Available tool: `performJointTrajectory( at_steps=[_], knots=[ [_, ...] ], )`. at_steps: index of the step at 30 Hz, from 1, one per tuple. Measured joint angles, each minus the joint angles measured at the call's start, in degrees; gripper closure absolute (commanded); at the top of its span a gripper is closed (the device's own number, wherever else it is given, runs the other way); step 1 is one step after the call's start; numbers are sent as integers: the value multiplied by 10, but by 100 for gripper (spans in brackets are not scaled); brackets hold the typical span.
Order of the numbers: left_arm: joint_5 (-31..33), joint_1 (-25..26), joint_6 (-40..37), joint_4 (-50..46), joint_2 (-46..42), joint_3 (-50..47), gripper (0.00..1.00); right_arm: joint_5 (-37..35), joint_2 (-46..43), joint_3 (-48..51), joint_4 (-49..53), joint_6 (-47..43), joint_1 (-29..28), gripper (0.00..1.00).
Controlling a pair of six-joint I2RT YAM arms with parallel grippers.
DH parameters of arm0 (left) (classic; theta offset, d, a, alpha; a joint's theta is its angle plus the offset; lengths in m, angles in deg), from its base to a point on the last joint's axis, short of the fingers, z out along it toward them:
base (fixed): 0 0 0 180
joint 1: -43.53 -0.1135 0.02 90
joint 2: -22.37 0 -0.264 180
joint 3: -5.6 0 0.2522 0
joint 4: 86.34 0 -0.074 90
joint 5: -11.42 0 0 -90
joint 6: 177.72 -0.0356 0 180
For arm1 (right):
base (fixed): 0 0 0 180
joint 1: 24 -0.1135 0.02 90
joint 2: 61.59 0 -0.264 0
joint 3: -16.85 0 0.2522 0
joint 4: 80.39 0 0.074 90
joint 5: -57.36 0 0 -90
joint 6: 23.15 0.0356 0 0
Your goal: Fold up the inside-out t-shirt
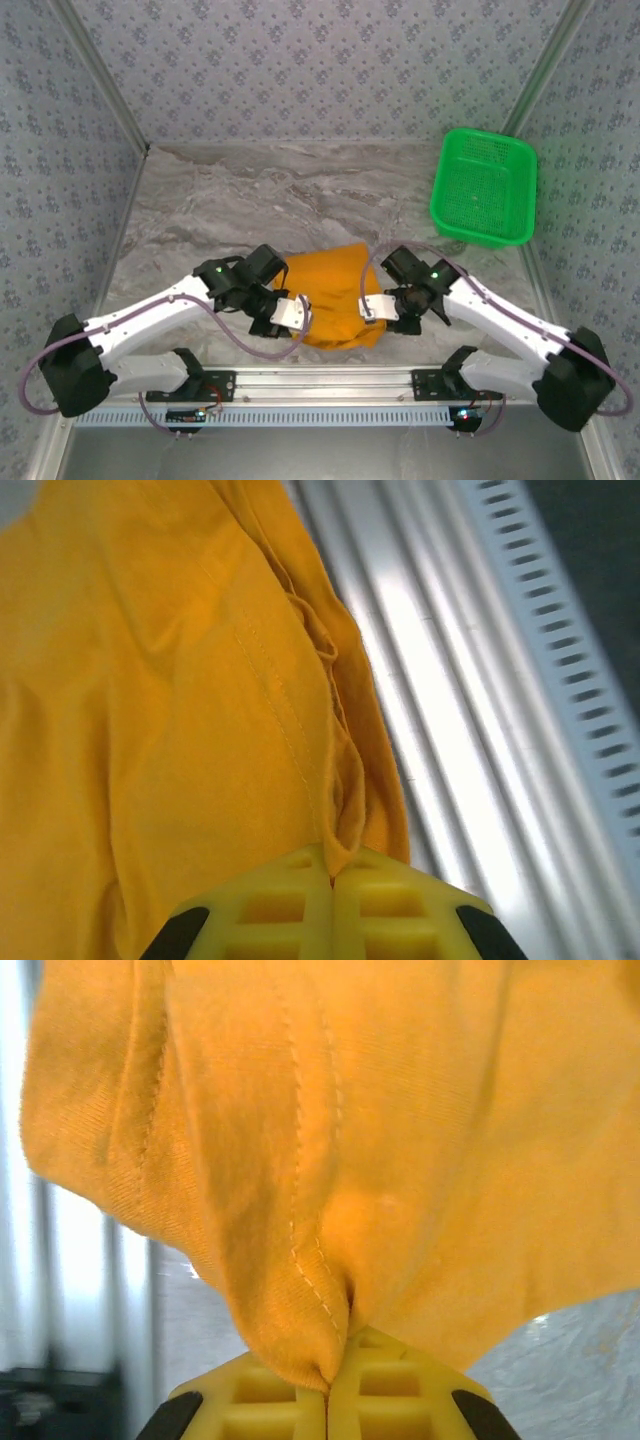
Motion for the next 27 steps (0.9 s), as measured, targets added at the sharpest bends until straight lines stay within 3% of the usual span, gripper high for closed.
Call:
performJointTrajectory(
  at_steps=[4, 9, 12, 15, 21, 27],
  knots=[
    [-62, -26, 44, -1, 13, 0, 100, 50, -29, -34, 71, 35, -2, 100],
    [-131, -127, 107, 12, 12, -2, 100, 98, -7, -99, 113, 47, 5, 100],
    [-171, -200, 144, 24, 27, 0, 100, 142, 30, -123, 119, 45, 56, 100],
    [-195, -236, 162, 13, 87, 30, 100, 165, 94, -153, 117, 47, 103, 100],
    [-211, -286, 207, 11, 196, 99, 100, 188, 230, -200, 115, 41, 167, 100],
    [-173, -317, 269, 62, 260, 136, 100, 181, 314, -208, 99, 33, 204, 100]
  ],
)
